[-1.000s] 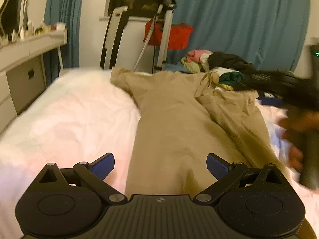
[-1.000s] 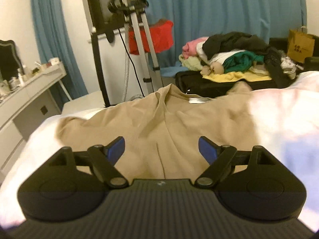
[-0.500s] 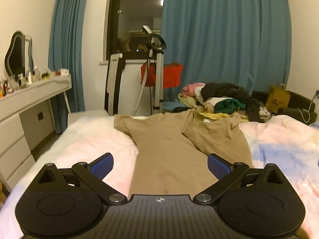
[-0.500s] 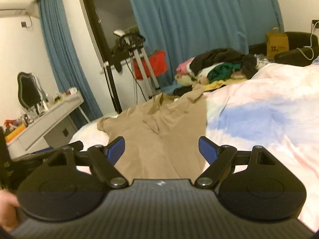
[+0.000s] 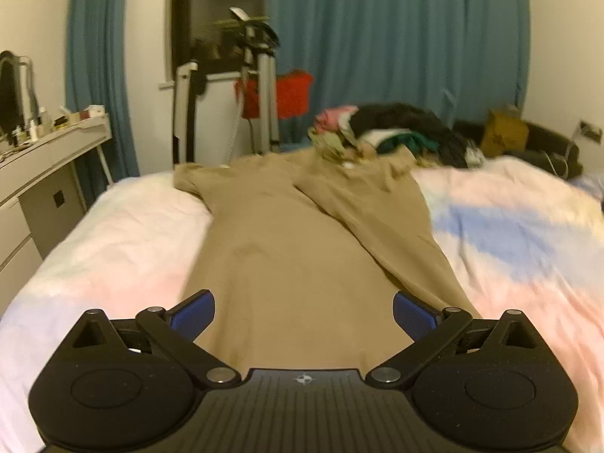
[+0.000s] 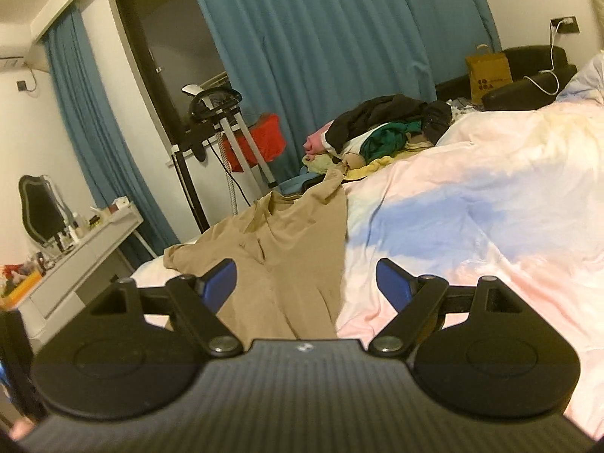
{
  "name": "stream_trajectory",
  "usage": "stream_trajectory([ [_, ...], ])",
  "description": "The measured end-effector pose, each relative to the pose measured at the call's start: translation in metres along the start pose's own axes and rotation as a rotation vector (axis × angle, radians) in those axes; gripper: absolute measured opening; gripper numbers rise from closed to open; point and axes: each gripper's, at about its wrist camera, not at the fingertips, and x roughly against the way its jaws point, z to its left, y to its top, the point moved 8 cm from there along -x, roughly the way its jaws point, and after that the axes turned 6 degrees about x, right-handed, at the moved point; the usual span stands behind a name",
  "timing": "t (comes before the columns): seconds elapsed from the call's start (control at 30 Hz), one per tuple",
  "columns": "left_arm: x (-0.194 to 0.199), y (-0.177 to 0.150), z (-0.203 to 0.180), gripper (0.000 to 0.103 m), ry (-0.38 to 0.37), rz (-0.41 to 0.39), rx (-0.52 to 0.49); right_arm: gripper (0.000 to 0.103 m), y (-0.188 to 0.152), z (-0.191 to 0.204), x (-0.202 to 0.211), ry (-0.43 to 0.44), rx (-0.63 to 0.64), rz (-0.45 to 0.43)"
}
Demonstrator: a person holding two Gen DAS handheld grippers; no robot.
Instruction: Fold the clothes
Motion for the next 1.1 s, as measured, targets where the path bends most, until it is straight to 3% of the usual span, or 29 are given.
stream_trajectory([
  [0.13,-0.005,-0.018,-0.029,0.102,-0.053,0.086,-0.016,0.082,0.013,-0.01,0.01,0.048,0.029,0.004],
  [0.3,-0.007,-0.032,-0.074,0.1,-0.134,0.166,-0.04,0.082,0.023,-0.058,0.023,-0.006,-0.059,-0.013],
  [0.57,-0.012,-0.064,-0.152,0.083,-0.306,0.29,-0.056,0.083,0.037,-0.087,0.041,-0.062,-0.043,-0.095],
  [0.73,-0.005,-0.094,-0.191,0.077,-0.42,0.312,-0.11,0.083,0.033,-0.092,0.033,-0.048,-0.063,-0.065],
  [0.9,-0.009,-0.118,-0.201,0.07,-0.428,0.343,-0.189,0.083,0.028,-0.098,0.026,-0.048,-0.096,-0.042],
  [1.0,-0.006,-0.126,-0.205,0.063,-0.405,0.298,-0.303,0.083,0.024,-0.101,0.024,-0.051,-0.116,-0.035],
  [1.03,-0.004,-0.13,-0.207,0.059,-0.395,0.278,-0.347,0.083,0.023,-0.1,0.023,-0.047,-0.121,-0.029],
  [1.1,-0.004,-0.138,-0.21,0.042,-0.35,0.237,-0.431,0.083,0.019,-0.099,0.02,-0.039,-0.129,-0.016],
])
